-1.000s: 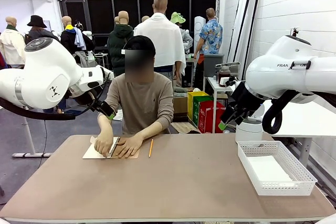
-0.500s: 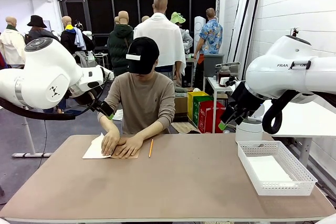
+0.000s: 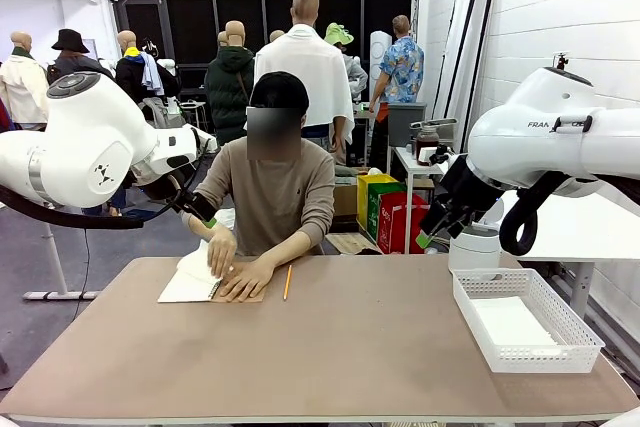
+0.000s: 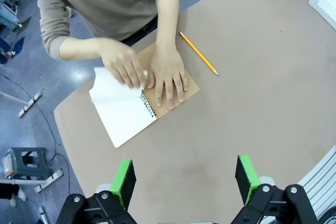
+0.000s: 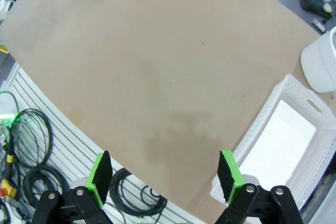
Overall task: Sort the paper based on its condition.
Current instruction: If a person hands you a paper, place it in the Organizing basket , and if it's crumpled, put it in the Trash can.
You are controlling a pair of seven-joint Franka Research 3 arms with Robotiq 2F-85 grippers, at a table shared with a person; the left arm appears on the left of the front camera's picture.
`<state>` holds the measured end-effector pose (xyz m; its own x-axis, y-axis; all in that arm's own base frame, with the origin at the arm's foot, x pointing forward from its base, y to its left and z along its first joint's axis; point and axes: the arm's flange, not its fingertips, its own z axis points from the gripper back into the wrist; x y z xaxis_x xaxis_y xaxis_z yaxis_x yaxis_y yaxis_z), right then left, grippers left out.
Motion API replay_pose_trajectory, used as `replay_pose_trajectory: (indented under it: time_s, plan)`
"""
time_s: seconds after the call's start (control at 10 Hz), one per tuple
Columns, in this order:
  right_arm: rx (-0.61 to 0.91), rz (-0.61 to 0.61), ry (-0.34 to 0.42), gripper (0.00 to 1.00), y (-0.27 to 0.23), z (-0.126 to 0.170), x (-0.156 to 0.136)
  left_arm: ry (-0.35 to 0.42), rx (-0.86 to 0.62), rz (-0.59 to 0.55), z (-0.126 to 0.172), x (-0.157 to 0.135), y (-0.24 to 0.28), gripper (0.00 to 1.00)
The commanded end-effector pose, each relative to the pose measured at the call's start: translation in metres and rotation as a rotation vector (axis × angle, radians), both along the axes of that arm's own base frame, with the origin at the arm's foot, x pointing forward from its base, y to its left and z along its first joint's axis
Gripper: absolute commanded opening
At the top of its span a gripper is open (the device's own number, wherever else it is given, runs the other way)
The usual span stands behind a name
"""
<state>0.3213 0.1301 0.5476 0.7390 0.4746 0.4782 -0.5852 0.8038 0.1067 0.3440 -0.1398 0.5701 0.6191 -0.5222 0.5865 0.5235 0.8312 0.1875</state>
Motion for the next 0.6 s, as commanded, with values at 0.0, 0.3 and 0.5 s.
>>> replay_pose_trajectory:
  time_s: [0.0,0.3,0.5]
  plan:
    - [-0.002,0.004,0.01,1.0,0.0002,0.0025,-0.0001,0.0,0.0,0.001,0.0004,-0.0002,0.0004,1.0]
    - [-0.002,0.004,0.01,1.0,0.0002,0.0025,-0.0001,0.0,0.0,0.001,0.0004,-0.0002,0.0004,1.0]
    - [-0.002,0.004,0.01,1.0,0.0002,0.0025,-0.0001,0.0,0.0,0.001,0.0004,-0.0002,0.0004,1.0]
